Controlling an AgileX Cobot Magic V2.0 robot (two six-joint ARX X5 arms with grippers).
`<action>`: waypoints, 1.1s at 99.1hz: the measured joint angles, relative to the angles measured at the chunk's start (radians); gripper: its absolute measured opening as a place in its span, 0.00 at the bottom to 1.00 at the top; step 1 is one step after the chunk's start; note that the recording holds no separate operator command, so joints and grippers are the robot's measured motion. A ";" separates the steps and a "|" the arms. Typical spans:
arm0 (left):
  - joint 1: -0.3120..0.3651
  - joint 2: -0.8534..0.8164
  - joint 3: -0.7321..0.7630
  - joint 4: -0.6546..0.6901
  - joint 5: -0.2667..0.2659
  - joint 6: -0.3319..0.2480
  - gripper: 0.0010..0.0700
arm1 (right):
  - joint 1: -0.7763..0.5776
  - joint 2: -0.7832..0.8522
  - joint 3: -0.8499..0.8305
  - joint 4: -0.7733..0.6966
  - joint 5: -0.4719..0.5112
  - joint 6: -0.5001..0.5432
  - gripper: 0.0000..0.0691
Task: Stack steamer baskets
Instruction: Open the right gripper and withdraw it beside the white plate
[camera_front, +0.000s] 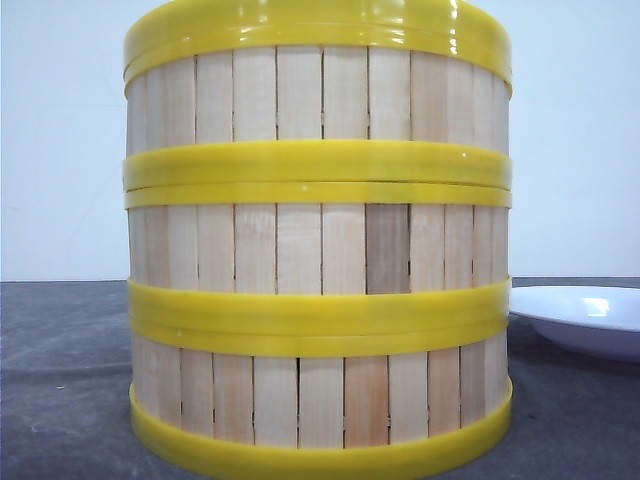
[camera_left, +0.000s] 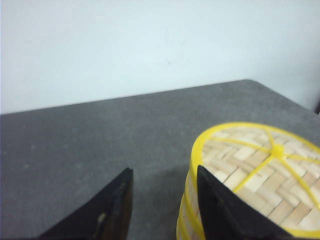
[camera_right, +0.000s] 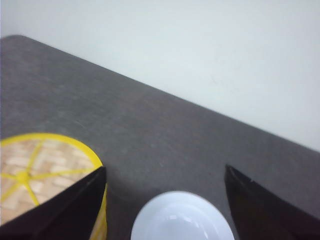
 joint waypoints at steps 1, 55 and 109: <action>0.000 0.000 -0.005 0.000 0.001 0.000 0.32 | 0.000 -0.010 -0.015 0.004 0.002 0.003 0.67; 0.000 -0.035 -0.214 0.054 0.055 -0.001 0.32 | 0.000 -0.335 -0.628 0.113 0.004 0.183 0.67; 0.000 -0.035 -0.214 0.055 0.055 -0.003 0.02 | 0.001 -0.335 -0.628 0.175 0.004 0.199 0.01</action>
